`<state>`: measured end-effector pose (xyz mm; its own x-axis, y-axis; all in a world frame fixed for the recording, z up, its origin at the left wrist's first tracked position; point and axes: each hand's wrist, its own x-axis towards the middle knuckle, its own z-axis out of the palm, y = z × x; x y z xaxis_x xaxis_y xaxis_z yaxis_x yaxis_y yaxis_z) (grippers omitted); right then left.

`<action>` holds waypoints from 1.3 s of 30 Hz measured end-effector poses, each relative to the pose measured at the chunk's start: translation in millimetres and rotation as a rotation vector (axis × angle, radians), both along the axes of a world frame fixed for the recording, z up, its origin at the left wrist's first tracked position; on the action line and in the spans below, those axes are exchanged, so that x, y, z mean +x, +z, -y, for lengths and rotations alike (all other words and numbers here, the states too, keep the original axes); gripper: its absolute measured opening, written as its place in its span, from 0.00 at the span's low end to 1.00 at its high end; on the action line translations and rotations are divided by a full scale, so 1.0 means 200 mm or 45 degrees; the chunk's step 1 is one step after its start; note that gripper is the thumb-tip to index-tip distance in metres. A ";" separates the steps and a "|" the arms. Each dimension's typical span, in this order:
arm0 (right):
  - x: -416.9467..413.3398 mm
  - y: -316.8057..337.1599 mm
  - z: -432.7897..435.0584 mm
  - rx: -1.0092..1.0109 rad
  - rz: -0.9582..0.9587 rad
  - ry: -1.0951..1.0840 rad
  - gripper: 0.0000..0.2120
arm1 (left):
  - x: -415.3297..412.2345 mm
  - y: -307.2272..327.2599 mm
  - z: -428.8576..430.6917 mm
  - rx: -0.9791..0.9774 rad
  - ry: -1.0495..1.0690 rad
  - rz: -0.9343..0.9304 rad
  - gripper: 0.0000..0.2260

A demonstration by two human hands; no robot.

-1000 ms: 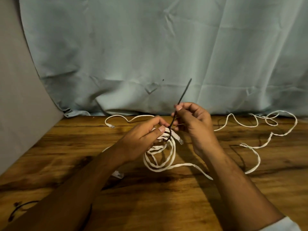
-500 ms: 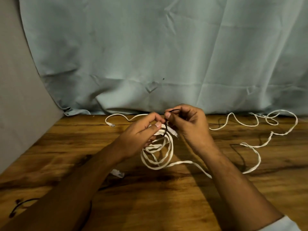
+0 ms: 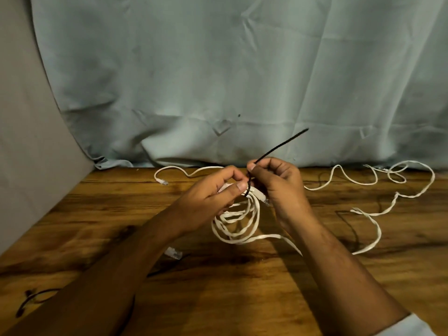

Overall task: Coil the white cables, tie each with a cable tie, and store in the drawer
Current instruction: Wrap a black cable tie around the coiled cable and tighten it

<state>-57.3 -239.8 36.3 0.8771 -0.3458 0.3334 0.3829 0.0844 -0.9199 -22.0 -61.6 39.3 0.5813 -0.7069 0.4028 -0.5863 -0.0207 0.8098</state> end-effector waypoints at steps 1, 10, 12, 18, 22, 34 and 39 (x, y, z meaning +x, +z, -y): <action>0.00 0.00 0.00 0.053 -0.010 0.071 0.04 | 0.01 0.00 0.00 -0.032 0.005 -0.015 0.08; -0.03 0.02 -0.05 -0.025 0.062 0.256 0.04 | 0.06 -0.02 -0.03 -0.132 0.116 -0.065 0.09; -0.03 0.03 -0.06 -0.095 0.113 0.171 0.07 | 0.06 -0.02 -0.03 -0.108 0.146 -0.022 0.08; -0.03 0.02 -0.04 -0.218 0.151 0.043 0.05 | 0.05 -0.03 0.00 -0.128 0.204 0.006 0.08; -0.02 0.02 -0.03 -0.319 0.126 0.023 0.05 | 0.04 -0.03 -0.02 -0.080 0.231 0.166 0.06; 0.01 -0.01 -0.01 -0.408 0.091 -0.068 0.07 | 0.03 0.00 -0.02 0.017 0.269 0.327 0.04; 0.01 -0.02 -0.03 -0.501 0.133 -0.161 0.05 | 0.02 0.00 -0.01 0.059 0.279 0.254 0.06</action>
<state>-55.2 -234.6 32.5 0.7902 -0.2774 0.5464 0.4607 -0.3189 -0.8283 -17.7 -59.2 38.8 0.6344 -0.5938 0.4950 -0.7115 -0.1983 0.6741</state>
